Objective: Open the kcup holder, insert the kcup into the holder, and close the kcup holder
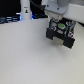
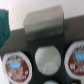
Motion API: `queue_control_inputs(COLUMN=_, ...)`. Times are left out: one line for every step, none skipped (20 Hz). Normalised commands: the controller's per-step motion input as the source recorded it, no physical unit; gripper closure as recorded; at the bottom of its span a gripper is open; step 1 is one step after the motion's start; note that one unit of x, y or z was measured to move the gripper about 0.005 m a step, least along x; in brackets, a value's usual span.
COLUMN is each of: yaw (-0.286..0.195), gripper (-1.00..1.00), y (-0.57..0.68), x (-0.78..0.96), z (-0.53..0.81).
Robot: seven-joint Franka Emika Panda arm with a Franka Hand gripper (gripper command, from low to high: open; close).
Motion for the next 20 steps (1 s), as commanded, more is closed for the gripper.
queue_control_inputs(yaw=0.096, gripper=-1.0, y=0.04, x=0.36, z=-0.33)
queue_control_inputs(yaw=0.118, gripper=-1.0, y=0.02, x=0.32, z=-0.34)
queue_control_inputs(yaw=0.136, gripper=-1.0, y=0.11, x=0.21, z=-0.35)
queue_control_inputs(yaw=0.143, gripper=-1.0, y=0.15, x=0.18, z=-0.32)
queue_control_inputs(yaw=0.144, gripper=-1.0, y=0.2, x=0.06, z=-0.29)
queue_control_inputs(yaw=0.16, gripper=-1.0, y=0.21, x=-0.02, z=-0.23)
queue_control_inputs(yaw=0.176, gripper=-1.0, y=0.24, x=-0.03, z=-0.19)
queue_control_inputs(yaw=0.19, gripper=-1.0, y=0.21, x=-0.1, z=-0.16)
queue_control_inputs(yaw=0.181, gripper=-1.0, y=0.26, x=-0.09, z=-0.13)
queue_control_inputs(yaw=0.174, gripper=-1.0, y=0.29, x=-0.14, z=-0.1)
queue_control_inputs(yaw=0.172, gripper=-1.0, y=0.28, x=-0.22, z=-0.08)
queue_control_inputs(yaw=0.175, gripper=-1.0, y=0.27, x=-0.3, z=-0.05)
queue_control_inputs(yaw=0.181, gripper=-1.0, y=0.27, x=-0.33, z=-0.04)
queue_control_inputs(yaw=0.194, gripper=-1.0, y=0.25, x=-0.35, z=-0.02)
queue_control_inputs(yaw=0.198, gripper=-1.0, y=0.25, x=-0.37, z=-0.01)
queue_control_inputs(yaw=0.196, gripper=-1.0, y=0.26, x=-0.39, z=-0.01)
queue_control_inputs(yaw=0.193, gripper=-1.0, y=0.28, x=-0.41, z=0.0)
queue_control_inputs(yaw=0.201, gripper=-1.0, y=0.26, x=-0.44, z=0.0)
queue_control_inputs(yaw=0.176, gripper=-1.0, y=0.32, x=-0.43, z=0.0)
queue_control_inputs(yaw=0.156, gripper=-1.0, y=0.39, x=-0.42, z=0.0)
